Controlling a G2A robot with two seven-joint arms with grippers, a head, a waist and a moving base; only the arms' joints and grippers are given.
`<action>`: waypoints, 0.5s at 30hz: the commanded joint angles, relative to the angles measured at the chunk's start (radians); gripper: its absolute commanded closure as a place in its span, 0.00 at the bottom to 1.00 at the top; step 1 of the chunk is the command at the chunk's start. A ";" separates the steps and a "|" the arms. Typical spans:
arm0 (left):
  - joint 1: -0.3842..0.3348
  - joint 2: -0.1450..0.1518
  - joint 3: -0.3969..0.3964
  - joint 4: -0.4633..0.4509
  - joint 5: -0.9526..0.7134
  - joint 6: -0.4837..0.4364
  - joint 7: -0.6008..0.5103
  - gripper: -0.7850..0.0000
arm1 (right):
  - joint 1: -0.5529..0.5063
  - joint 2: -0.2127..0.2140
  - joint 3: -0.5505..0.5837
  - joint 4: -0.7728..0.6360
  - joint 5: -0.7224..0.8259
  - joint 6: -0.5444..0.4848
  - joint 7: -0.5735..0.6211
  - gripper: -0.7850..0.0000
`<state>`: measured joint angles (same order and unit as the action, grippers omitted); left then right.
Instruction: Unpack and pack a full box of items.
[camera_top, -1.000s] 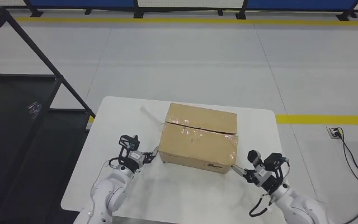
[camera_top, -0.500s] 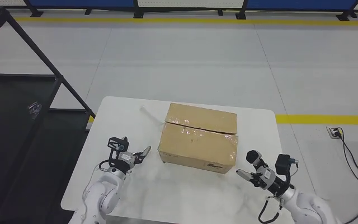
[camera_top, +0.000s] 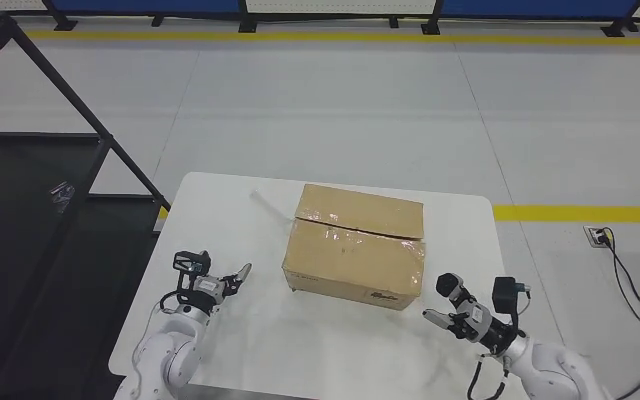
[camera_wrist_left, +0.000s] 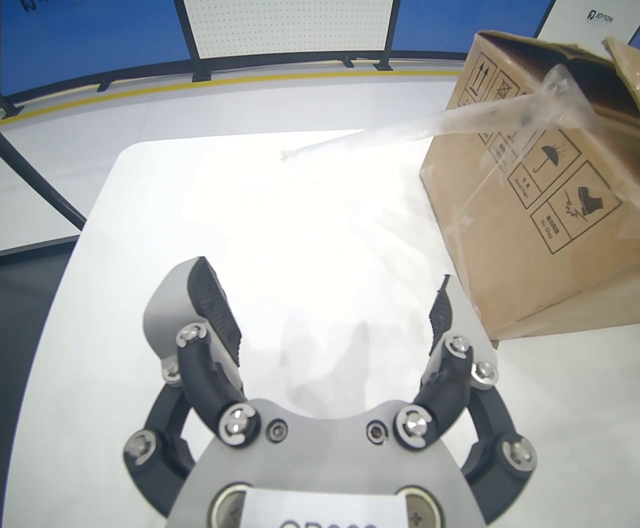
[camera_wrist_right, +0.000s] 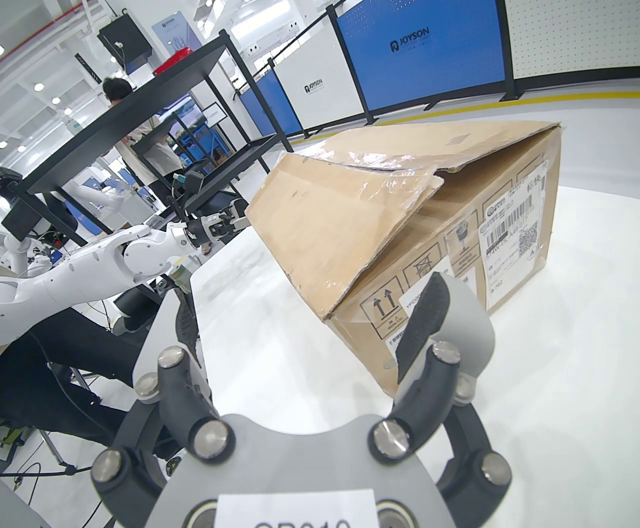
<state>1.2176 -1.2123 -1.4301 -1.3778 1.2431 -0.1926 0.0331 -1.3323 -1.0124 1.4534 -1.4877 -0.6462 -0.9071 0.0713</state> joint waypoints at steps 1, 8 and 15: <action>-0.033 -0.002 0.013 0.030 0.024 0.017 -0.019 0.00 | 0.003 -0.001 -0.004 -0.017 0.002 0.008 0.003 0.00; -0.226 -0.023 0.142 0.254 0.222 0.084 0.126 0.00 | 0.008 -0.002 0.000 -0.040 -0.005 0.010 -0.007 0.00; -0.438 -0.074 0.265 0.550 0.211 0.082 0.295 0.00 | -0.037 -0.002 0.031 -0.051 -0.024 0.019 -0.049 0.00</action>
<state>0.8151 -1.2782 -1.1856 -0.8821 1.4608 -0.1117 0.3024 -1.3613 -1.0141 1.4795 -1.5364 -0.6671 -0.8885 0.0281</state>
